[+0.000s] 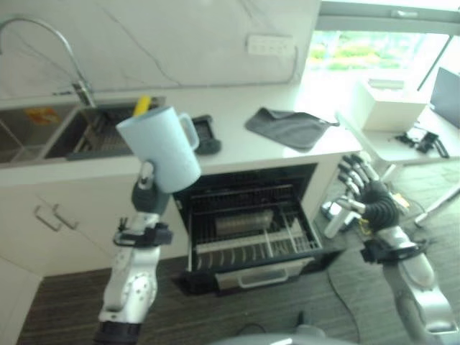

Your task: Place the dishes in the dishwasher.

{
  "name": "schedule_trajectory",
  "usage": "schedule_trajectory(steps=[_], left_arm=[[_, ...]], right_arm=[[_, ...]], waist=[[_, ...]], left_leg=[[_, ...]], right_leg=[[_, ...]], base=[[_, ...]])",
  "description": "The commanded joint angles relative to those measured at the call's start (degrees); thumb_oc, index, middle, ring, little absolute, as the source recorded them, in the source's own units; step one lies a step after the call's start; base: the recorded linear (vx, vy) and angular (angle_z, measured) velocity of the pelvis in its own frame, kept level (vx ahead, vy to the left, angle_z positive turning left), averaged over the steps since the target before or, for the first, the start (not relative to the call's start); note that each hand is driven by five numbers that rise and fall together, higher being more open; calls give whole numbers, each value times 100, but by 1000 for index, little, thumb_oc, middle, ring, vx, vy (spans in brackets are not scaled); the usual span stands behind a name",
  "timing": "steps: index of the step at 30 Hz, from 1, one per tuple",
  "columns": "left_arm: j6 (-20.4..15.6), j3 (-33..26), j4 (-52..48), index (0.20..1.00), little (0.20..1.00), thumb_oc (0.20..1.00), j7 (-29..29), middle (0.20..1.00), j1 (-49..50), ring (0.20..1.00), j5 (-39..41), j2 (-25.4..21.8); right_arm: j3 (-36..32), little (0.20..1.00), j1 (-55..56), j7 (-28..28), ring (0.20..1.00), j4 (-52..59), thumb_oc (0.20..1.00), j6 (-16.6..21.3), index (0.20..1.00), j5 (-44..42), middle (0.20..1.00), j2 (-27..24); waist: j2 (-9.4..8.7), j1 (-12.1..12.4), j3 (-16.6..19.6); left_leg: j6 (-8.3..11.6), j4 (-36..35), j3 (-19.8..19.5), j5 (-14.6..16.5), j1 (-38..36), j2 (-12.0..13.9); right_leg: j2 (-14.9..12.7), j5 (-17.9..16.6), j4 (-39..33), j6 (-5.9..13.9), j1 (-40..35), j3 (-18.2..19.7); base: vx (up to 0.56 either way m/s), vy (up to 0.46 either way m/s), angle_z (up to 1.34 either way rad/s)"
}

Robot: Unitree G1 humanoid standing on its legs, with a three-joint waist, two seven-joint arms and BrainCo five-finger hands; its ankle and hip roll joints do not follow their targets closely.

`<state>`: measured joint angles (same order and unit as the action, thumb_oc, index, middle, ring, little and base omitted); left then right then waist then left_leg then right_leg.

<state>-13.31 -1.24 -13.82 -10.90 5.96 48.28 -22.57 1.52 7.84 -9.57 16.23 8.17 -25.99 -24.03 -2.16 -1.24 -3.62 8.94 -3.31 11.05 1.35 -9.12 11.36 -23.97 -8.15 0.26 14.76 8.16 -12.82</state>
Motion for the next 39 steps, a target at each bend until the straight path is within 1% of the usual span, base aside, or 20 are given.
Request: schedule_trajectory(steps=[1, 2, 3, 5, 6, 9, 11, 14, 17, 19, 22, 24, 25, 26, 27, 28, 32, 34, 36, 39], left_arm=[[-216, -424, -669, 200, 200, 200, -12, 200, -404, 200, -138, -296], [-217, -431, -659, 200, 200, 200, -19, 200, -421, 200, -119, -310], [-190, -435, -633, 200, 200, 200, -44, 200, -479, 200, -9, -291], [-71, -218, -482, 200, 200, 200, 24, 200, -596, 200, 392, -159], [-76, -38, -376, 200, 200, 200, -120, 200, -590, 200, 549, -13], [-212, 78, -517, 200, 200, 200, -403, 200, -507, 200, 463, 132], [-15, 82, -296, 200, 200, 200, -598, 200, -713, 200, 767, 197], [200, 38, -290, 200, 200, 200, -821, 200, -627, 200, 911, 182], [255, 38, -375, 200, 200, 200, -798, 200, -645, 200, 1044, 149], [257, 63, -381, 200, 200, 200, -730, 200, -773, 200, 997, 122], [421, 66, -367, 200, 200, 200, -579, 200, -840, 200, 1028, 132], [552, -12, -378, 200, 200, 200, -604, 200, -744, 200, 1047, 151], [602, -61, -411, 200, 200, 200, -625, 200, -691, 200, 1023, 149], [566, -112, -424, 200, 200, 200, -636, 200, -600, 200, 905, 113], [549, -70, -416, 200, 200, 200, -565, 200, -611, 200, 859, 46], [536, -6, -384, 200, 200, 200, -500, 200, -682, 200, 842, 3], [256, 144, -358, 200, 200, 200, -194, 200, -765, 200, 245, -21], [54, 154, -393, 200, 200, 200, 224, 200, -744, 200, -296, -51], [96, 150, -381, 200, 200, 200, 447, 200, -737, 200, -573, -56], [45, 386, -215, 200, 200, 200, 1073, 200, -898, 200, -1782, -166]], right_arm=[[-153, 1000, -607, -120, 1000, 512, 1000, 265, 1000, -107, 1000, 164], [-151, 1000, -621, -138, 1000, 493, 1000, 283, 1000, -120, 1000, 168], [-217, 1000, -677, -243, 1000, 483, 1000, 191, 1000, -219, 1000, 122], [-306, 1000, -751, 13, 1000, 536, 1000, -106, 1000, -84, 1000, -100], [-430, 1000, -715, 75, 1000, 473, 1000, -153, 1000, -228, 1000, -259], [-720, 1000, -516, 68, 1000, 476, 1000, 27, 1000, -634, 1000, -531], [-694, 1000, -491, 367, 1000, 546, 1000, 97, 1000, -62, 1000, -452], [-712, 1000, -531, 423, 1000, 613, 1000, -48, 1000, -146, 1000, -491], [-721, 1000, -410, 303, 1000, 630, 1000, -132, 1000, -193, 1000, -399], [-643, 1000, -313, 263, 1000, 623, 1000, -96, 1000, 107, 1000, -304], [-604, 1000, -349, 460, 1000, 542, 1000, -154, 1000, 62, 1000, -284], [-526, 1000, -378, 426, 1000, 477, 1000, -170, 1000, 147, 1000, -139], [-485, 1000, -396, 382, 1000, 445, 1000, -152, 1000, 175, 1000, -86], [-400, 1000, -426, 302, 1000, 390, 1000, -99, 1000, 269, 1000, -5], [-375, 1000, -390, 381, 1000, 384, 1000, -33, 1000, 321, 1000, -56], [-397, 1000, -365, 422, 1000, 398, 1000, -8, 1000, 226, 1000, -123], [-508, 1000, -329, 313, 1000, 436, 1000, -88, 1000, -22, 1000, -306], [-557, 1000, -333, 300, 1000, 459, 1000, -396, 1000, -315, 1000, -435], [-575, 1000, -379, 270, 1000, 460, 1000, -573, 1000, -568, 1000, -442], [-383, 1000, -618, 295, 1000, 522, 1000, -950, 1000, -1025, 1000, -427]], waist=[[6, 9, -519], [18, 10, -532], [-4, 68, -500], [-23, -145, -446], [7, -237, -423], [63, -178, -414], [136, -205, -395], [170, -203, -248], [133, -172, -156], [12, -127, -164], [-100, -78, -193], [-132, -10, -210], [-124, 22, -210], [-114, 17, -226], [-86, -99, -247], [-95, -166, -222], [-160, -219, -249], [-160, -205, -196], [-150, -202, -158], [-101, -194, -96]], left_leg=[[-250, -169, -593, 46, -45, 118], [-223, -169, -591, 43, -50, 166], [-65, -123, -369, -151, 83, 509], [226, 9, -46, -428, 72, 966], [309, 202, 283, -846, 58, 1078], [324, -58, 147, -1211, 397, 928], [449, -169, 301, -1297, 691, 969], [378, -169, 239, -1143, 673, 779], [274, -169, 300, -990, 606, 566], [29, -169, 82, -737, 552, 127], [-264, -169, -46, -523, 468, -299], [-354, -169, 82, -440, 379, -426], [-374, -169, 131, -434, 369, -426], [-427, -169, 183, -421, 361, -409], [-478, -169, 126, -393, 331, -399], [-513, -169, 50, -401, 384, -430], [-529, -169, -41, -329, 361, -465], [-487, -169, -67, -354, 337, -409], [-450, -169, -98, -358, 310, -355], [-392, -169, -101, -367, 285, -256]], right_leg=[[167, -950, -494, 24, -460, 507], [192, -896, -491, 24, -486, 490], [249, -609, -526, 24, -641, 185], [401, -472, -526, 24, -677, 392], [495, -356, -526, 5, -863, 216], [537, -265, -526, -76, -1100, 8], [428, -207, -526, -4, -1351, -359], [371, -70, -526, 24, -1489, -294], [147, -213, -526, 24, -1544, -335], [-25, -336, -501, 13, -1620, -261], [-156, -450, -174, -56, -1620, -207], [-292, -755, 169, -31, -1426, -383], [-267, -747, 224, -29, -1374, -414], [59, -580, 289, -67, -1285, -381], [695, -99, 114, -208, -1224, -63], [954, 14, -59, -291, -1178, 129], [1054, -86, -468, -310, -1260, 221], [1143, -3, -526, -293, -1286, 227], [1199, 66, -526, -320, -1331, 246], [1277, 194, -526, -395, -1388, 219]], base=[[93, -503, -35], [80, -623, -13], [74, -479, 4], [143, -503, 26], [186, -343, 80], [135, -164, 74], [123, 101, 61], [161, 351, 28], [135, 397, 1], [147, 449, -13], [119, 347, -1], [103, 249, -9], [85, 191, -30], [103, 142, -40], [101, 113, -49], [98, 52, -24], [82, -106, 50], [115, -143, 16], [112, -124, -2], [56, -98, -5]])
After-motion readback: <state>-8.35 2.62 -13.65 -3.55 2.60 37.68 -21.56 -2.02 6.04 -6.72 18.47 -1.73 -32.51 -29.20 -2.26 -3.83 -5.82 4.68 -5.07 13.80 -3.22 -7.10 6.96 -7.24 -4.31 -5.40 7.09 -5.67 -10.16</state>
